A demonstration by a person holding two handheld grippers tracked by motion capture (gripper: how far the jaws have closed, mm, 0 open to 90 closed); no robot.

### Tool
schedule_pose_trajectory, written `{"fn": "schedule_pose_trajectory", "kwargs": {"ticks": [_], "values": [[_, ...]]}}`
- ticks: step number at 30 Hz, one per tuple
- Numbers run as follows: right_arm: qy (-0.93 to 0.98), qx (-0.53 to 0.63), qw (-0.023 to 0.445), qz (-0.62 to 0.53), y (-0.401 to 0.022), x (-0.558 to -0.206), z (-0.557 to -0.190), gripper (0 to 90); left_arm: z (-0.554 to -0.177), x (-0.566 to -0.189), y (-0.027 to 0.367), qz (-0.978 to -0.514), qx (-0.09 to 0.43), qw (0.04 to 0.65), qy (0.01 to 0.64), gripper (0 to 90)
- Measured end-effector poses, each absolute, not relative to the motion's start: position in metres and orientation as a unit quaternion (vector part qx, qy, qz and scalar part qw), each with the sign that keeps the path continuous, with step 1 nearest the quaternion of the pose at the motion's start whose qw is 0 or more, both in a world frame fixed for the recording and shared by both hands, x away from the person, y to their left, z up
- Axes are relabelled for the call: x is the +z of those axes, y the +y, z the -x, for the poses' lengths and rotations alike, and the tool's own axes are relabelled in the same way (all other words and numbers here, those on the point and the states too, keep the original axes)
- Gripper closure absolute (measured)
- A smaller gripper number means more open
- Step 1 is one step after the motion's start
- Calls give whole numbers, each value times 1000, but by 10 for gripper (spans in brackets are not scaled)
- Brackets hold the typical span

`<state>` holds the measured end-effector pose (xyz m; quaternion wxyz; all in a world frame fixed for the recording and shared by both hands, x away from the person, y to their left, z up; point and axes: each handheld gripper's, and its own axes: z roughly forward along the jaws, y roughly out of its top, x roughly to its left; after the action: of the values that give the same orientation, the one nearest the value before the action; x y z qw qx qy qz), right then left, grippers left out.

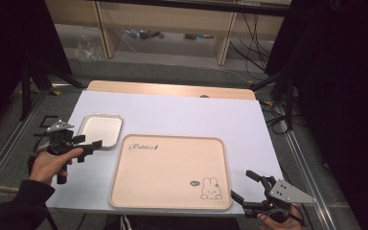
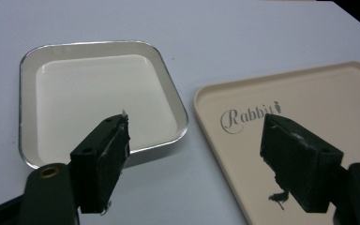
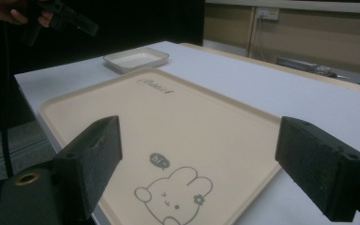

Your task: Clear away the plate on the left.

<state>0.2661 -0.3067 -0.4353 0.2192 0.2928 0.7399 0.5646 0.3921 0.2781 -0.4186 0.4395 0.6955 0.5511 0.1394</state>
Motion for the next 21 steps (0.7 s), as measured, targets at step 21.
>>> {"fn": "schedule_pose_trajectory", "kwargs": {"ticks": [21], "values": [[738, 565, 208, -303, -307, -436, -265, 156, -460, -427, 316, -698, 151, 325, 620, 333]]}}
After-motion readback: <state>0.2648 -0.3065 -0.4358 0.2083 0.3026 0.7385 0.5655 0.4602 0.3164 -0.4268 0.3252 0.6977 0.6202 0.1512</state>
